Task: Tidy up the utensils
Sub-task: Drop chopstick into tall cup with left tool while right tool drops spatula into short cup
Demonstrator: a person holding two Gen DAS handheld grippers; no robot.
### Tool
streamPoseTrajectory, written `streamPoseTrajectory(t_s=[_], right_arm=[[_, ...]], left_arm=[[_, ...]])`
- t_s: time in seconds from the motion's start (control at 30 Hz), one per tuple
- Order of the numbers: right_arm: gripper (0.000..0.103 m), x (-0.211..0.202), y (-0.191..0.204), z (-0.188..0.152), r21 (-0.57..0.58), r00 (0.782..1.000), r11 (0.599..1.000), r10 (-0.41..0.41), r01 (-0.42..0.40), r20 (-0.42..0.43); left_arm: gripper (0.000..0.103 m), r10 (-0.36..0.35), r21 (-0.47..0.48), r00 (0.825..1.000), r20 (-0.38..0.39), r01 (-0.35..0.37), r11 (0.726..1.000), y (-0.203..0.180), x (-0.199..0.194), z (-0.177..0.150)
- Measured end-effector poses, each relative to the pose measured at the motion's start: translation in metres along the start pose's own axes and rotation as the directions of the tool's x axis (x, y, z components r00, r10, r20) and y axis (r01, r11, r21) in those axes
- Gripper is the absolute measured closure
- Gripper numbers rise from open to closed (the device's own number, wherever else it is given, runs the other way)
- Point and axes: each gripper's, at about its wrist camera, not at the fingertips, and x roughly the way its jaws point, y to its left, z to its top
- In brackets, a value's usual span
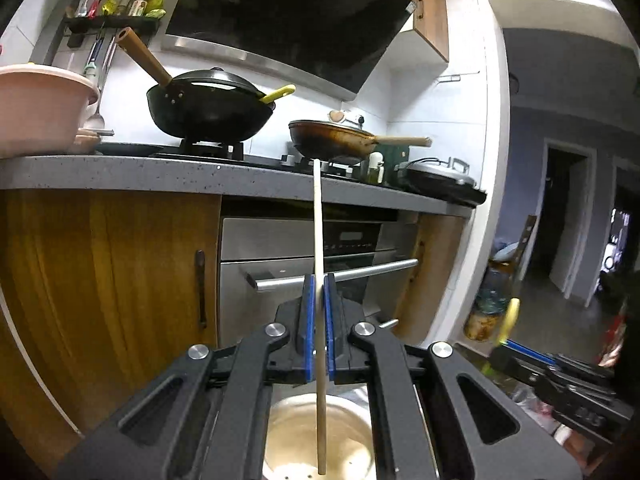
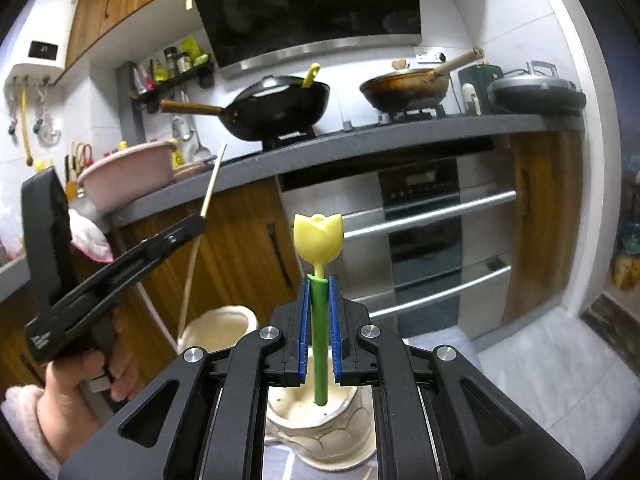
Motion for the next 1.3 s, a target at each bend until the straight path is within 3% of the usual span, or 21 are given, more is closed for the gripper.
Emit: streamPoseTrajectory(t_s=[0.3,0.47,0.6,0.77,0.8,0.87,0.93,1.0,1.1,1.3], right_arm=[[0.093,0.019,-0.016,-0.030,0.042,0.997,0.999,-0.006,0.009,-0.077],[0.093,0.023,-0.015,-0.040,0.009,0.996,1.000,-0.017,0.018,-0.090],[0.093,0.025,-0.015,-0.042,0.009,0.994,1.000,-0.006,0.007,-0.108],[0.070,0.023,-0.017,-0.041,0.016,0.994,1.000,0.004,-0.002,-0.108],[0.066,0.021,-0.017,-0.040,0.018,0.995,1.000,0.001,0.001,-0.104],[0.053,0.014,-0.019,-0.038,0.026,0.996,1.000,0.003,-0.001,-0.089],[0.034,0.005,-0.020,-0.035,0.037,0.998,0.999,0.001,0.001,-0.068],[0.022,-0.006,-0.021,-0.030,0.044,0.999,0.999,0.000,0.002,-0.042],[0.012,-0.020,-0.023,-0.024,0.057,1.000,0.998,0.001,0.000,-0.019],[0.008,-0.050,-0.024,-0.020,0.052,1.000,0.999,-0.006,0.005,0.012]], left_arm=[[0.099,0.034,0.077,0.996,-0.078,-0.028,0.997,0.004,-0.012,-0.037],[0.098,0.058,0.089,0.990,-0.127,-0.047,0.995,0.007,-0.026,-0.048],[0.091,0.083,0.102,0.987,-0.134,-0.069,0.992,0.010,-0.032,-0.051],[0.047,0.115,0.093,0.986,-0.117,-0.104,0.990,0.011,-0.042,-0.049],[0.043,0.117,0.091,0.987,-0.107,-0.107,0.990,0.010,-0.046,-0.049],[0.022,0.125,0.085,0.988,-0.095,-0.117,0.989,0.009,-0.052,-0.047],[0.009,0.137,0.079,0.987,-0.081,-0.131,0.988,0.008,-0.060,-0.046],[0.005,0.145,0.074,0.987,-0.074,-0.139,0.987,0.007,-0.068,-0.046],[0.005,0.161,0.074,0.983,-0.092,-0.155,0.985,0.004,-0.076,-0.046],[0.005,0.162,0.068,0.981,-0.105,-0.156,0.985,0.000,-0.094,-0.048]])
